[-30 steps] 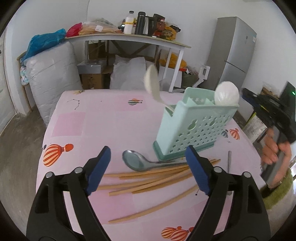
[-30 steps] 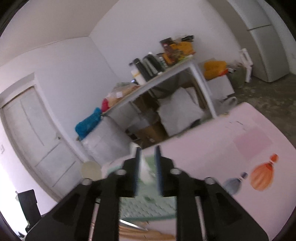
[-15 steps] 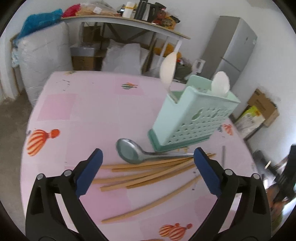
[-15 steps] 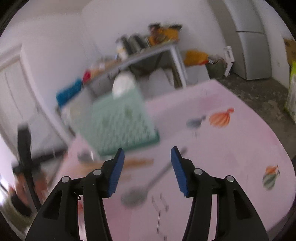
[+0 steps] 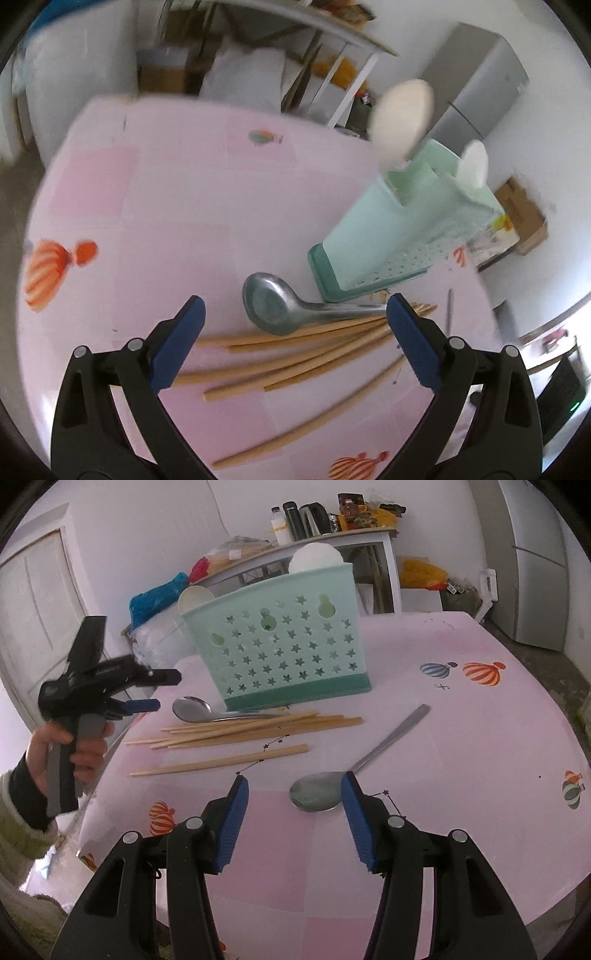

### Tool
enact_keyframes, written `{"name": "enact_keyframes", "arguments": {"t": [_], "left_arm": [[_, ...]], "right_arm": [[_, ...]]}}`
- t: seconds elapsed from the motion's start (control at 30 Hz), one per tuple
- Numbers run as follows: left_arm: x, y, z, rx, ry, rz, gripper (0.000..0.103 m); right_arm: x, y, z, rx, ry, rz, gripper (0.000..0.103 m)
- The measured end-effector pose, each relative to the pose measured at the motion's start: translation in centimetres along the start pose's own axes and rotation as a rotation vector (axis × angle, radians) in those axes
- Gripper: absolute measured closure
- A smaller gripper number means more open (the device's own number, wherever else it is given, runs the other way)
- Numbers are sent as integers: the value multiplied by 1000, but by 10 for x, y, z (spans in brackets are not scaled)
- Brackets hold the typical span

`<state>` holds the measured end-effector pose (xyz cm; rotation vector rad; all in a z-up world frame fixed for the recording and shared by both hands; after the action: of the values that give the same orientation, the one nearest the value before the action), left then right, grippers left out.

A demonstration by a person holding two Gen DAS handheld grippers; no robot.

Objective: Organize utensils

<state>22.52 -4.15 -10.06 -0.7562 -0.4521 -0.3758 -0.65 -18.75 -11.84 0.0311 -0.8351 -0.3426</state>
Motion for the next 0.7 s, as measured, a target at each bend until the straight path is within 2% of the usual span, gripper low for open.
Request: {"name": "enact_keyframes", "arguments": {"t": [0.1, 0.2, 0.4, 0.5, 0.6, 0.7], "left_arm": [[3, 9, -7, -41, 26, 76, 9], [1, 13, -13, -57, 55, 112, 17], [-5, 22, -25, -7, 120, 125, 43], [-3, 24, -25, 33, 107, 112, 53], [-5, 28, -25, 45, 104, 119, 63], [-6, 31, -22, 73, 97, 112, 68]], "right_arm": [[-3, -2, -2, -13, 7, -1, 52], [-5, -3, -4, -42, 9, 18, 52], [-4, 5, -6, -151, -18, 152, 52], [-4, 7, -9, -218, -29, 232, 54], [-4, 11, -11, -247, -30, 305, 58], [-8, 18, -16, -270, -19, 397, 61]]}}
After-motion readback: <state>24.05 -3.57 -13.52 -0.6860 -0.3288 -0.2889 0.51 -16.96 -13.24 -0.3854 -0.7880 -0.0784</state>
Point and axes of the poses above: each gripper's, at about its wrist camera, not at the fingertips, and z roughly against the way its jaws point, y to its left, x to its top, the point moved 9 cm from there along -z, roughly the way its jaws point, and after that the axes turned 11 degrees about -x, right-handed, at the moved point
